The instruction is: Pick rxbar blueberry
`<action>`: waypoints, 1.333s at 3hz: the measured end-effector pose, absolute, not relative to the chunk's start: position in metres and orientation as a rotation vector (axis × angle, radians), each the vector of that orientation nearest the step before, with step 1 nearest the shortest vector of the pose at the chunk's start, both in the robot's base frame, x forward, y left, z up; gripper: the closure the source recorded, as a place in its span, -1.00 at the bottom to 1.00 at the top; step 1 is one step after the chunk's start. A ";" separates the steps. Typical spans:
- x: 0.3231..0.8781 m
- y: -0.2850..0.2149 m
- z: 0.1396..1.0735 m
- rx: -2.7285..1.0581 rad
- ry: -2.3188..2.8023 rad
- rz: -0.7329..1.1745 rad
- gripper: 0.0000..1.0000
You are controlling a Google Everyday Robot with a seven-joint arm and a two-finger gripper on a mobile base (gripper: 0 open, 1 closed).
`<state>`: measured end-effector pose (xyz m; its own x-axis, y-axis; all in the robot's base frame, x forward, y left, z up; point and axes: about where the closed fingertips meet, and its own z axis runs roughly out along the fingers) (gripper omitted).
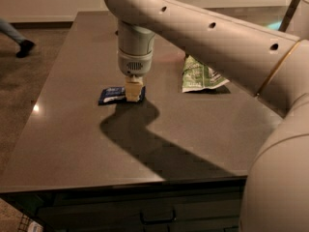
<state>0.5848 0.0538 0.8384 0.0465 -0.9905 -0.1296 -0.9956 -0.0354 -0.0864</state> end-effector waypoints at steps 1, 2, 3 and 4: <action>0.581 0.048 0.846 -2.147 2.065 0.077 1.00; 0.575 0.039 0.865 -2.125 2.053 0.128 1.00; 0.565 0.034 0.896 -2.114 2.002 0.193 1.00; 0.551 0.040 0.933 -2.131 1.909 0.241 1.00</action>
Offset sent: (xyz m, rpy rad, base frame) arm -0.0205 -0.0320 0.0579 0.1136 0.0354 -0.0081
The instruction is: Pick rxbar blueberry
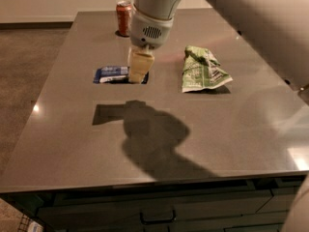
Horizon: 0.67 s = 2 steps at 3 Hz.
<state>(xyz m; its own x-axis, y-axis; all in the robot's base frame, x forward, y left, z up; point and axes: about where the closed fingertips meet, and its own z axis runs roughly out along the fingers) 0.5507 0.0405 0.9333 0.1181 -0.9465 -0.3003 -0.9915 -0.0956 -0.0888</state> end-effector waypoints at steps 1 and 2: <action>0.539 0.048 0.958 -2.150 1.833 0.268 1.00; 0.529 0.054 0.973 -2.167 1.769 0.271 1.00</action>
Offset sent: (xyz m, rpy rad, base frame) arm -0.0425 0.0117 0.0547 0.0548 -0.0299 0.1437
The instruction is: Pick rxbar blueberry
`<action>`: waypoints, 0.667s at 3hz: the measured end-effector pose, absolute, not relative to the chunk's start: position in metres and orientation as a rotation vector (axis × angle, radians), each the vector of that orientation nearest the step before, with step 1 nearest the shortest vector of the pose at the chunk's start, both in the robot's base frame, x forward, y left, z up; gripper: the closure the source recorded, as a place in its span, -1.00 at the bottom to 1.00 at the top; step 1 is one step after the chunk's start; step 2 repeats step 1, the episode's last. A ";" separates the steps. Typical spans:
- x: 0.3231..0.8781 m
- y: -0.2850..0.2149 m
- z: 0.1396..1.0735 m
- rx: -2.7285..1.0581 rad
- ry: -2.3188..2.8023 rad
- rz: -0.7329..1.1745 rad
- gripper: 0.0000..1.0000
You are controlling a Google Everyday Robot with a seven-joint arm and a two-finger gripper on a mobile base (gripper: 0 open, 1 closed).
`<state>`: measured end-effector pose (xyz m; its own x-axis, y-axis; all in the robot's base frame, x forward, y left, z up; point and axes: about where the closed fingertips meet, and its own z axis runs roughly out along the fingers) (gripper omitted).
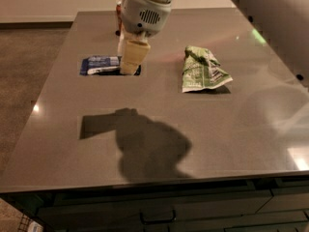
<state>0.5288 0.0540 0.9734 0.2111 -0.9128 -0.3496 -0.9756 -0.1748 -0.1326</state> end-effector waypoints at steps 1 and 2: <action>0.532 0.057 0.974 -2.153 1.761 0.267 1.00; 0.532 0.057 0.974 -2.153 1.761 0.267 1.00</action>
Offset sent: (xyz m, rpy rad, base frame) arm 0.0000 0.0000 0.0000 0.0000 0.0000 0.0000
